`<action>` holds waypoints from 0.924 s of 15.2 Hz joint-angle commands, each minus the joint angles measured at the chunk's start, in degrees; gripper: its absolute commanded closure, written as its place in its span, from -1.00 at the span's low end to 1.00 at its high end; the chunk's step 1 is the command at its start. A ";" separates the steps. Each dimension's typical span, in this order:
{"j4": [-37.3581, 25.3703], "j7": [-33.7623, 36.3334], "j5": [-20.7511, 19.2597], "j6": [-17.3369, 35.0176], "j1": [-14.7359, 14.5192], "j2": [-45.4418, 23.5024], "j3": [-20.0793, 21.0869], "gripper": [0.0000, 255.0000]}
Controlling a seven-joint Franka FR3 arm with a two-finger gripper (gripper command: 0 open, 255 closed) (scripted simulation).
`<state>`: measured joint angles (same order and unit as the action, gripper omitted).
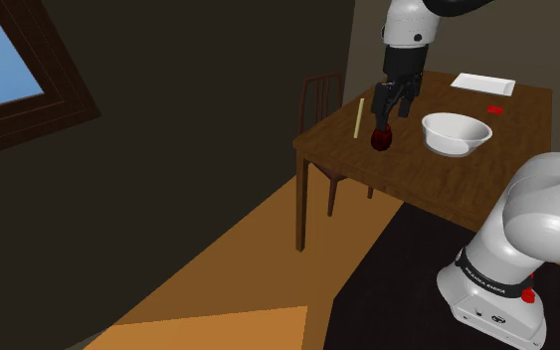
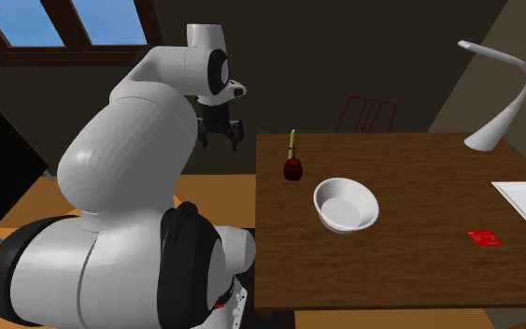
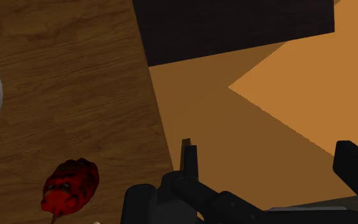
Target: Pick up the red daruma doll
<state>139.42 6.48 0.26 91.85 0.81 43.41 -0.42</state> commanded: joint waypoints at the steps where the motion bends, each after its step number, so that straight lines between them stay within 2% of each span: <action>1: 0.00 0.00 0.00 0.00 0.00 0.00 0.00 -1.00; 8: -3.45 -9.20 -3.48 5.62 2.92 -8.96 -8.74 -1.00; 14: -9.20 -17.28 -3.89 9.70 4.37 -18.97 -15.81 -1.00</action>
<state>130.97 -9.49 -3.72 100.73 5.01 26.03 -15.17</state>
